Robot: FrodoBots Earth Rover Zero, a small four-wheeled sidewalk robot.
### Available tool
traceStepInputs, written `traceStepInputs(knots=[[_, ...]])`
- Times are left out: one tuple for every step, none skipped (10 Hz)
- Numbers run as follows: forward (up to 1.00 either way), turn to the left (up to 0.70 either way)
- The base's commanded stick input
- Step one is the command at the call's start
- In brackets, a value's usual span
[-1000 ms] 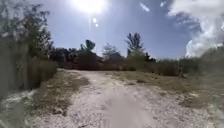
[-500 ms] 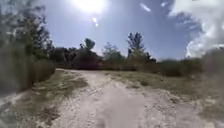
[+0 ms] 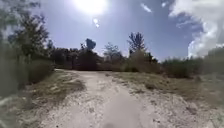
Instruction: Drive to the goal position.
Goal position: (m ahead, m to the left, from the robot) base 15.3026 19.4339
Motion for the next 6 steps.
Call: traceStepInputs(knots=[[0.70, 0.00], [0.70, 0.00], [0.70, 0.00], [0.70, 0.00], [0.70, 0.00], [0.70, 0.02]])
